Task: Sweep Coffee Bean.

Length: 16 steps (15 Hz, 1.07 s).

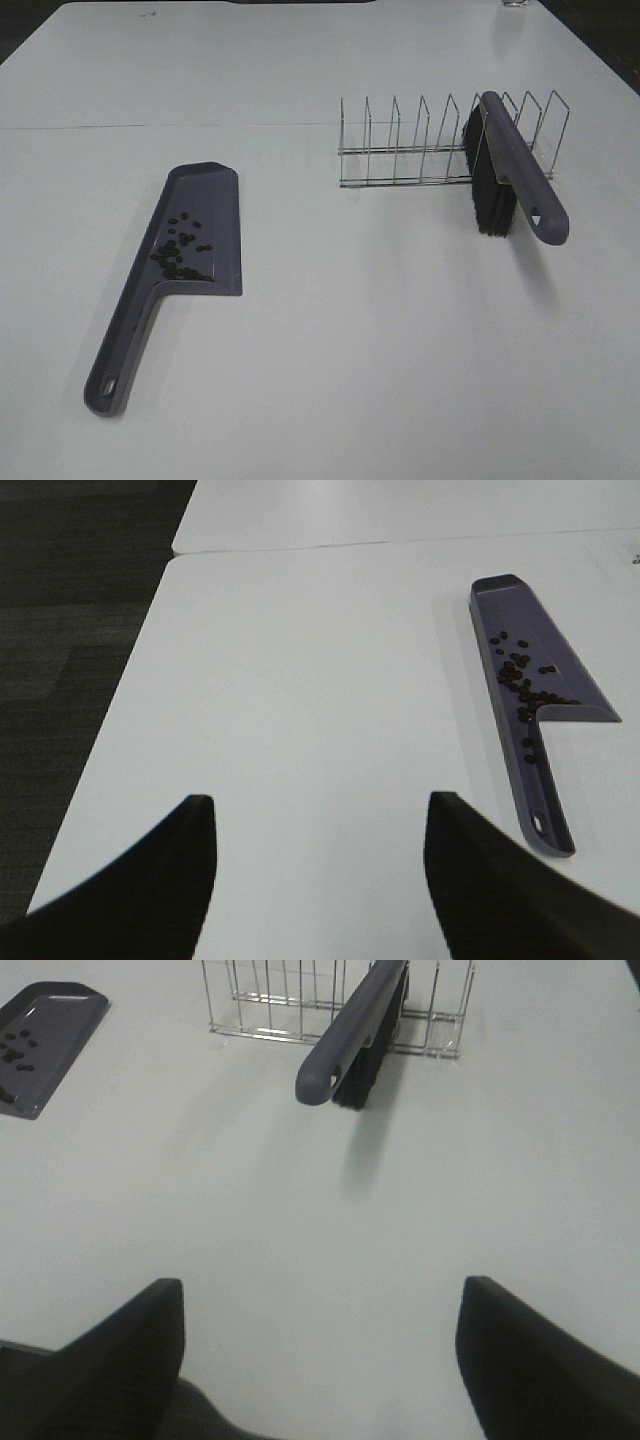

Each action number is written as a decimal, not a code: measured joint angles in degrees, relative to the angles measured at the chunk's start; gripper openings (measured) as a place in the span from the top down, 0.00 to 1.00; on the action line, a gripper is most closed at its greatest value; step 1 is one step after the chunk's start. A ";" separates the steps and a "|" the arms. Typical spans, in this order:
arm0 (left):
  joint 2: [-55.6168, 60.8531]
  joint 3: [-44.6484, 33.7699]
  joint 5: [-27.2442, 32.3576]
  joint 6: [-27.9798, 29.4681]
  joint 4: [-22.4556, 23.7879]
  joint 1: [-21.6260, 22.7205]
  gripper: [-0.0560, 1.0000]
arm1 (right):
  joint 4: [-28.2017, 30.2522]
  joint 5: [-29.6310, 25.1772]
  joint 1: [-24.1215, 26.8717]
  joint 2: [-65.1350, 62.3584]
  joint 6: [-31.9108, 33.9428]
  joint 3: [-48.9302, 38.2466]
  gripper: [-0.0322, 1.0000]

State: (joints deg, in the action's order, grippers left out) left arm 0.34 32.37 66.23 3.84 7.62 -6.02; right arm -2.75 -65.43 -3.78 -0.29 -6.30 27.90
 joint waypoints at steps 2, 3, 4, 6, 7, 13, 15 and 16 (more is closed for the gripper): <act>0.00 -2.18 -3.44 0.00 -0.29 0.00 0.42 | -0.86 0.80 0.00 0.00 -0.40 -1.55 0.32; 0.00 -2.64 -3.84 0.00 -0.86 0.00 0.42 | -0.92 1.26 0.00 0.00 -0.40 -1.55 0.32; 0.00 -2.64 -4.07 0.00 -1.43 0.00 0.42 | -0.92 1.38 0.00 0.00 -0.40 -1.55 0.32; 0.06 -2.64 -4.30 -0.06 -1.95 0.00 0.42 | -0.92 1.38 0.00 0.00 -0.34 -1.55 0.32; 0.06 -2.64 -4.35 -0.06 -2.06 0.00 0.42 | -0.92 1.38 0.00 0.00 -0.34 -1.55 0.32; 0.06 -2.64 -4.41 -0.06 -2.81 0.00 0.42 | -0.92 1.43 0.00 0.00 -0.34 -1.60 0.32; 0.06 -2.64 -4.41 -0.06 -2.92 0.86 0.42 | -0.92 1.43 0.00 0.00 -0.34 -1.60 0.32; 0.06 -2.64 -4.41 0.00 -3.44 3.38 0.42 | -0.92 1.49 0.00 0.00 -0.34 -1.60 0.32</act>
State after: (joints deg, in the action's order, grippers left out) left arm 0.40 29.74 61.82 3.84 4.18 -2.64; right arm -3.67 -63.94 -3.78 -0.29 -6.65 26.30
